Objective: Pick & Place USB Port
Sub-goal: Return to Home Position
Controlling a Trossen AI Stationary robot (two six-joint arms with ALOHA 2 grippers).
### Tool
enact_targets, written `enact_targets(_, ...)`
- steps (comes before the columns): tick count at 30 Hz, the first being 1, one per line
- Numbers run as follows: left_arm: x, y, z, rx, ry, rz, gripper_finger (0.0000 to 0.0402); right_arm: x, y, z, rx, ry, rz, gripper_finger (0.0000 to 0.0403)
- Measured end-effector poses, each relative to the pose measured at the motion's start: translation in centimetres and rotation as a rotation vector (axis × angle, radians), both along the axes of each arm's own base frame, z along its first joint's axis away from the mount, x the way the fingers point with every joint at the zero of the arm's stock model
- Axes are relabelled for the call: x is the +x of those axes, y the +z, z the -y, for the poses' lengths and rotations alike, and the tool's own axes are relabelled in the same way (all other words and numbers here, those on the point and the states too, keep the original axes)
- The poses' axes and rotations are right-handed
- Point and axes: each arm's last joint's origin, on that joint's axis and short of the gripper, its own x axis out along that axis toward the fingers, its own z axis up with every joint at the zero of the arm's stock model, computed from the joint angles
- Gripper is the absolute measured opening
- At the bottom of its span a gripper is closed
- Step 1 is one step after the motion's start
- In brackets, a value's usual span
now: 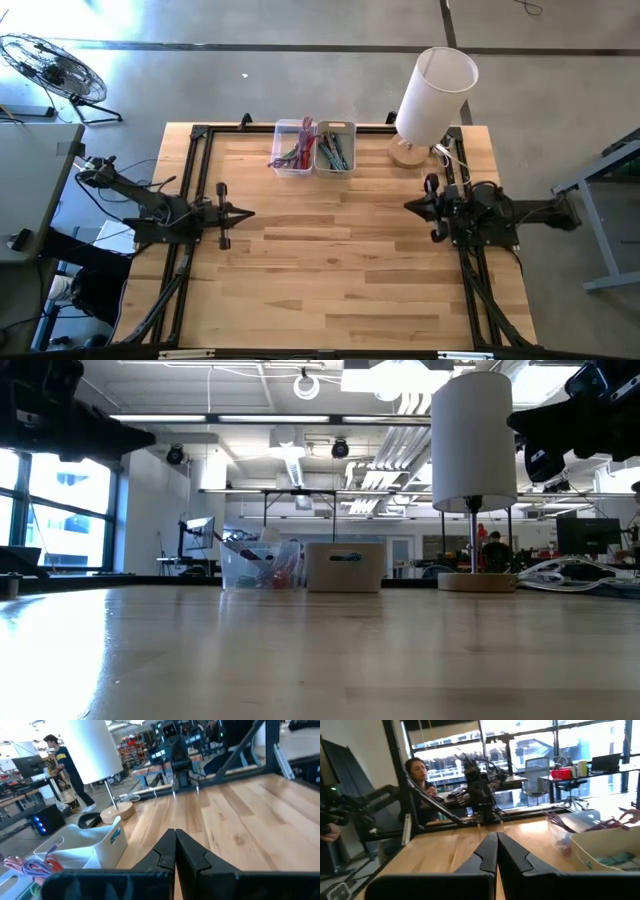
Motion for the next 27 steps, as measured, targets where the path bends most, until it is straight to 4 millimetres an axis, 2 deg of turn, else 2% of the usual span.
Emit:
enact_targets(20, 0.0, -0.6, -0.2, 0.097, 0.041, -0.064, 0.0, -0.2, -0.5, 2.0, -0.054, -0.102, -0.051, 0.0)
enact_targets(27, 0.5, -0.6, -1.7, 0.087, 0.054, -0.064, 0.0, -0.3, -0.7, 2.7, -0.049, -0.11, -0.073, 0.0)
